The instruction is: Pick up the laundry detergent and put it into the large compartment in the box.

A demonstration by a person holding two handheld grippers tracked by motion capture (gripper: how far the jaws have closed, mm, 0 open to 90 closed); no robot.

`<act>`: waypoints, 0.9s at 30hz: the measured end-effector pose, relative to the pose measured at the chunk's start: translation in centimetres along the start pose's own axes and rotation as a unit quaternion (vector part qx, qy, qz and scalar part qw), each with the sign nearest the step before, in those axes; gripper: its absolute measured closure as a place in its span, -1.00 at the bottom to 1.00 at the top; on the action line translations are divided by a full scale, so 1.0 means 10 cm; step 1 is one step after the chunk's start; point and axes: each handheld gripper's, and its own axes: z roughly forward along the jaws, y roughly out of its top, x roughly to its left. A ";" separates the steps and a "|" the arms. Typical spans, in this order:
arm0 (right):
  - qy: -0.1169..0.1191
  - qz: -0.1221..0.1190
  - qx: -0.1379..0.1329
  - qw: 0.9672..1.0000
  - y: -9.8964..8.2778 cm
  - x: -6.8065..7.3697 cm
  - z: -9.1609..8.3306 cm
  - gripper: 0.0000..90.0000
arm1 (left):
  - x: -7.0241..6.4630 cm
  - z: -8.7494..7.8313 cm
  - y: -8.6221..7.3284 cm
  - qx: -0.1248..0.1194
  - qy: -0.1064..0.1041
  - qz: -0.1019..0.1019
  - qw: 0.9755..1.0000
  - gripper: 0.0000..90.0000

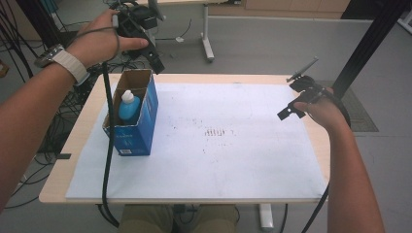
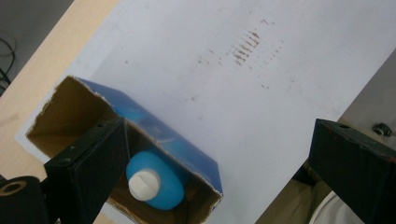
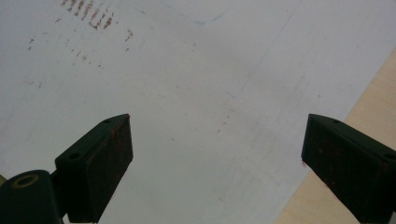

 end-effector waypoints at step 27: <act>0.009 0.007 -0.008 1.000 -0.09 0.02 0.00 -0.82 | -0.16 0.51 0.42 0.021 -0.050 0.163 0.985 -0.89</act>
